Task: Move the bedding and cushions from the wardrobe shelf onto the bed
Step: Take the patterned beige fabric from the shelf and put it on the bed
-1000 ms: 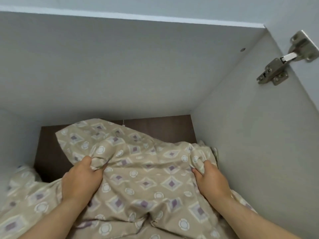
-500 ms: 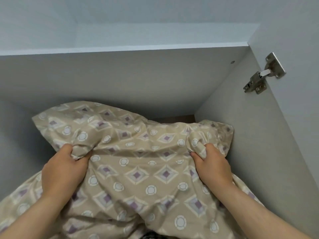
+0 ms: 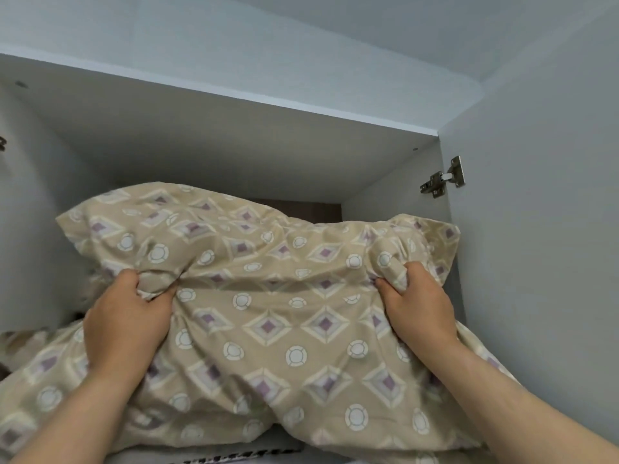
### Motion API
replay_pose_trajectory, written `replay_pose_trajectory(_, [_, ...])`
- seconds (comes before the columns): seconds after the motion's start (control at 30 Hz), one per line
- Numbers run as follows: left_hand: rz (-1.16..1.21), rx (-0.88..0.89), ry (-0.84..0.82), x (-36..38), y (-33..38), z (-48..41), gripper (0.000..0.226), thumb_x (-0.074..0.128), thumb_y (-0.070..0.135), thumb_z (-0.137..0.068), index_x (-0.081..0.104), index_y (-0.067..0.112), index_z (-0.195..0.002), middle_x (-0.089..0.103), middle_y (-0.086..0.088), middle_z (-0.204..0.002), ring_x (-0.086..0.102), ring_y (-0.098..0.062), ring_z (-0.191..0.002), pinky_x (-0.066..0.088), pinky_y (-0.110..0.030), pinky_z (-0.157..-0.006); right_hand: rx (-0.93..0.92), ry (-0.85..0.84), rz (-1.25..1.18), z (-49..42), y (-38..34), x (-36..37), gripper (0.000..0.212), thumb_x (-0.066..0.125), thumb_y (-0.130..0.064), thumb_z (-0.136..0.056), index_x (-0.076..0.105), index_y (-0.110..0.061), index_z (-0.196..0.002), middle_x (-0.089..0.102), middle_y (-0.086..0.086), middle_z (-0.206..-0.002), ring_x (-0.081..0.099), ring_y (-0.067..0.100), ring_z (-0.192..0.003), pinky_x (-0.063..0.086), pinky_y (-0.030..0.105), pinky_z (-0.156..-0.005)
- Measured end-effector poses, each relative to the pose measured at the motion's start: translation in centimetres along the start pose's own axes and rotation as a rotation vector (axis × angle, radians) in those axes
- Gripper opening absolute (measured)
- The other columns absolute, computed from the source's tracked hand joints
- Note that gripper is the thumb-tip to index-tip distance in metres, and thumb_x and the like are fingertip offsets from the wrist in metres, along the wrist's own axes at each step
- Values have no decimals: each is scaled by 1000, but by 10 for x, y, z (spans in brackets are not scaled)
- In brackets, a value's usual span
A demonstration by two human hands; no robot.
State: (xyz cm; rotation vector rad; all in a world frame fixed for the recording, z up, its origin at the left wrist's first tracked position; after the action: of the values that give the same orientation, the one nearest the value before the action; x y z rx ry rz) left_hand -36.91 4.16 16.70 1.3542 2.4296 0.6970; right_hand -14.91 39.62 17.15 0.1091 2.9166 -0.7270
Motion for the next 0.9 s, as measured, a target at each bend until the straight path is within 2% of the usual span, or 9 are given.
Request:
replay_pose_trajectory(0.23, [106,-60,-60,-31,33,38,31,62,45,-81,48,18,-79,60,-13,-77,55,-38,-75,46,-44,-63,-15,42,137,24,-26,-106,36,57,-54,-86,44,-21,-83,53,-6,-77,48,19,-68,35,36,-59])
replay_pose_trajectory(0.5, [155,-100,-141,-90,79,89,34,62,44,-83,49,13,-79,56,-11,-77,47,-30,-70,42,-40,-61,-15,38,247,69,-54,-224,35,58,-50,-86,41,-21,-77,51,-8,-72,43,6,-61,30,34,-53])
replay_pose_trajectory(0.8, [235,-126,-245,-170,164,171,36,61,45,-83,43,16,-71,57,-11,-69,52,-36,-67,47,-44,-61,-8,46,348,120,-70,-393,34,56,-51,-87,42,-21,-80,52,-7,-74,47,16,-65,36,36,-60])
replay_pose_trajectory(0.9, [299,-126,-290,-187,203,202,35,61,45,-83,45,16,-72,57,-9,-69,53,-35,-67,47,-43,-60,4,80,407,139,-68,-459,34,56,-52,-87,42,-23,-79,52,-7,-72,48,12,-63,37,35,-58])
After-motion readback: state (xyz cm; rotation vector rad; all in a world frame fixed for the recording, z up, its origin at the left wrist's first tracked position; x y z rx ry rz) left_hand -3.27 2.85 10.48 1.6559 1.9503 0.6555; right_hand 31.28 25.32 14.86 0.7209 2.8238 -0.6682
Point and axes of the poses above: each hand's wrist, its own z-axis away from the middle knuckle, its own x-axis out of the palm, y = z × x, the point moved 6 cm from there along -z, towards the middle knuckle
